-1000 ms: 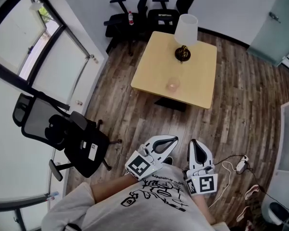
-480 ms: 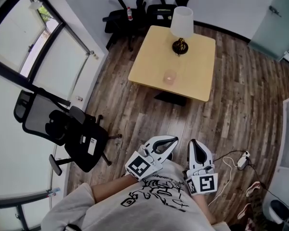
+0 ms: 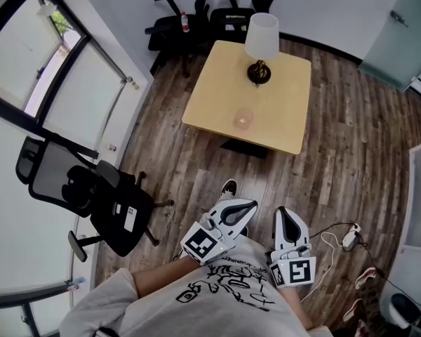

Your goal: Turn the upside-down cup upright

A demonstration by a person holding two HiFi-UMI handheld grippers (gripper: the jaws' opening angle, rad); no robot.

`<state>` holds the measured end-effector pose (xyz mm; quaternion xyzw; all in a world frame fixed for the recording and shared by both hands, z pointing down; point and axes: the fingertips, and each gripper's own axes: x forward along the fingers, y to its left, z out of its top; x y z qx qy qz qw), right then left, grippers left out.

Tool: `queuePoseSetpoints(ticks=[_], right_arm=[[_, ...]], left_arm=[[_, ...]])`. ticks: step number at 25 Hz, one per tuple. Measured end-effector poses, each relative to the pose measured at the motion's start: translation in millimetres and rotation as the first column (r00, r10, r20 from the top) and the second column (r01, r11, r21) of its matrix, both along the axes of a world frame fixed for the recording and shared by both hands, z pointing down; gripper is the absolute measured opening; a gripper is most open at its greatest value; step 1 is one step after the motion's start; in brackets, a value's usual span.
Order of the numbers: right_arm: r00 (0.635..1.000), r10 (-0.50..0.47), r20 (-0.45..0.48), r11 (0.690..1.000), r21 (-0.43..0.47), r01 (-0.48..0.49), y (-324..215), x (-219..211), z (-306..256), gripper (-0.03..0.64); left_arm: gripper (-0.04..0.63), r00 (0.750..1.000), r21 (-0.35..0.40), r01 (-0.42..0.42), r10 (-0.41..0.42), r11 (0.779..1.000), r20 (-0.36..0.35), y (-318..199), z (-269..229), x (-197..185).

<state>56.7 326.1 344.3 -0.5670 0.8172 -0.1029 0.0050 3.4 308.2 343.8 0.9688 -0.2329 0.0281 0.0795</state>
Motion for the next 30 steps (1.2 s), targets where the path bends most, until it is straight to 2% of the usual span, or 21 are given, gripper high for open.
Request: queuePoseSetpoints(ticks=[6,10,15,25,30], right_arm=[[1.000,-0.008,-0.022,1.000,0.007,0.009,-52.0,-5.2,-1.6,0.025],[0.999,-0.022,-0.037,1.000,0.011,0.022,-95.0,-13.9,-5.1,0.025],[0.998,-0.027,-0.054,0.999,0.016,0.028,-148.0,-27.1,-12.5,0.025],[0.997,-0.020,-0.068,1.000,0.015,0.021,-236.8,-49.1,-20.7,0.025],[0.998,-0.002,-0.064,1.000,0.010,0.002,-270.9,-50.7,-16.5,0.025]], left_arm=[[0.009,1.000,-0.006,0.008,-0.008,1.000,-0.007,-52.9,4.1,-4.7],[0.009,0.998,-0.004,0.027,-0.027,1.000,-0.048,-99.3,-5.5,-12.9],[0.009,0.998,-0.004,0.029,-0.029,1.000,-0.063,-153.8,-12.6,-25.9],[0.009,0.998,-0.014,0.003,-0.004,1.000,-0.063,-242.1,-15.3,-46.1],[0.009,0.997,-0.027,-0.042,0.041,0.999,-0.063,-271.2,-11.0,-46.9]])
